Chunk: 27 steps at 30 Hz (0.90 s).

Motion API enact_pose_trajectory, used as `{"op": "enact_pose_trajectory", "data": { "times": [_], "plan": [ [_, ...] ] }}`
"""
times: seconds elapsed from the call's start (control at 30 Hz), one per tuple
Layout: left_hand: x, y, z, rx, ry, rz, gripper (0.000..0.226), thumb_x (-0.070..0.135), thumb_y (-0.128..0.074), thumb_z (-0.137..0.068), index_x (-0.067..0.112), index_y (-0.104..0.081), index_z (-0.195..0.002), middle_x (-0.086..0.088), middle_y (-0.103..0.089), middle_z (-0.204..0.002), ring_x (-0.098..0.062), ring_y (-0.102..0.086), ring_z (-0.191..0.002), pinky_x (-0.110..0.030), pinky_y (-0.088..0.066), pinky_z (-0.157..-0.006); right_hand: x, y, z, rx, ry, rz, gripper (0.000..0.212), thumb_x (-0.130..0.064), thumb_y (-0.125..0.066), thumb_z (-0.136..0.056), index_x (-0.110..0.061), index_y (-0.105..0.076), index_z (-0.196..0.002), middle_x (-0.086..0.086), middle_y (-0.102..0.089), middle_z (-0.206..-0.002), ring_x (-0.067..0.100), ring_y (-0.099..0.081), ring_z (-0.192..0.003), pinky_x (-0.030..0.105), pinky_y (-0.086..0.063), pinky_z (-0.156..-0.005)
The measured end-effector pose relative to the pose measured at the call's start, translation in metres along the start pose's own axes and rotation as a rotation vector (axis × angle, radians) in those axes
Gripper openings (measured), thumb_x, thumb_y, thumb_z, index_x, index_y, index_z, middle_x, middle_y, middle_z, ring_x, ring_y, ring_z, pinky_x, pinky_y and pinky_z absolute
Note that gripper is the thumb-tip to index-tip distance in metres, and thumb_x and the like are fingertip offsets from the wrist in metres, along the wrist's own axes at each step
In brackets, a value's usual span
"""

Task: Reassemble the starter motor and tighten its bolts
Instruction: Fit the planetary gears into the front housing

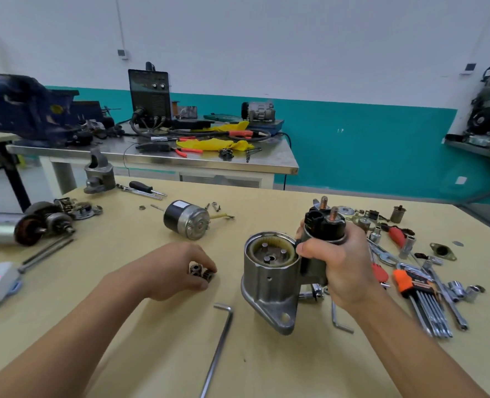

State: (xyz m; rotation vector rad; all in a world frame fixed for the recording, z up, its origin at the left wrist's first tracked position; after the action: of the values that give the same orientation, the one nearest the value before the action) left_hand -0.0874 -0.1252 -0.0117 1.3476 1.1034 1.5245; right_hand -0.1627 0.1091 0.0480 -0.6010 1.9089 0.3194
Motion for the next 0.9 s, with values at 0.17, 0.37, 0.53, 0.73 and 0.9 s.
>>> {"op": "enact_pose_trajectory", "data": {
  "times": [0.17,0.37,0.53,0.73,0.9],
  "plan": [
    [0.016,0.032,0.003,0.294,-0.070,0.245,0.018,0.038,-0.075,-0.087,0.035,-0.074,-0.105,0.002,-0.074,-0.110,0.004,-0.059,-0.081,-0.015,-0.044,-0.075,0.001,0.001,0.000,-0.003,0.004,0.016,0.020,-0.023,-0.076,-0.045,-0.020,-0.071,-0.064,-0.001,-0.066,-0.066,0.012,-0.065,-0.064,0.026,-0.053,-0.055],
    [0.082,0.066,0.009,0.264,-0.304,0.810,0.033,0.044,-0.072,-0.080,0.034,-0.078,-0.110,0.014,-0.073,-0.116,-0.003,-0.065,-0.109,-0.012,-0.051,-0.085,0.002,0.003,-0.002,0.008,0.005,0.026,0.017,-0.018,-0.076,-0.049,-0.019,-0.070,-0.065,-0.001,-0.065,-0.065,0.011,-0.065,-0.065,0.024,-0.053,-0.055],
    [0.090,0.035,0.007,0.255,-0.298,0.967,0.029,0.030,-0.069,-0.081,0.020,-0.080,-0.106,0.008,-0.075,-0.114,-0.006,-0.067,-0.111,-0.022,-0.053,-0.093,0.002,0.003,-0.002,0.003,0.005,0.065,0.023,-0.028,-0.075,-0.048,-0.016,-0.069,-0.067,0.002,-0.064,-0.066,0.020,-0.064,-0.069,0.038,-0.054,-0.061],
    [0.086,0.023,0.007,0.338,-0.257,1.083,0.022,0.009,-0.063,-0.092,0.009,-0.077,-0.110,-0.005,-0.077,-0.107,-0.019,-0.071,-0.104,-0.031,-0.057,-0.090,0.005,0.006,-0.003,0.019,-0.006,0.072,0.022,-0.030,-0.075,-0.047,-0.019,-0.069,-0.065,-0.001,-0.063,-0.066,0.015,-0.063,-0.069,0.039,-0.054,-0.061],
    [0.090,0.026,0.007,0.409,-0.270,1.054,0.023,0.001,-0.061,-0.094,0.012,-0.078,-0.104,0.000,-0.078,-0.100,-0.012,-0.072,-0.098,-0.020,-0.054,-0.081,0.006,0.005,-0.002,0.020,-0.004,0.075,0.022,-0.030,-0.074,-0.047,-0.018,-0.068,-0.065,-0.002,-0.063,-0.064,0.014,-0.063,-0.067,0.036,-0.054,-0.060]
  ]
}}
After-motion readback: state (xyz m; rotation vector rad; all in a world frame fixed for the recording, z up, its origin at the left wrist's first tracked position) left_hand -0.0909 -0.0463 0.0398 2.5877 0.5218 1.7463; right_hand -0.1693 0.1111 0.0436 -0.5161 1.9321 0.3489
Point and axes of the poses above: each hand's wrist, its own z-axis away from the middle knuckle, its own y-axis out of the back of the hand, x = y × z, the point moved 8 cm from there along -z, towards the middle knuckle
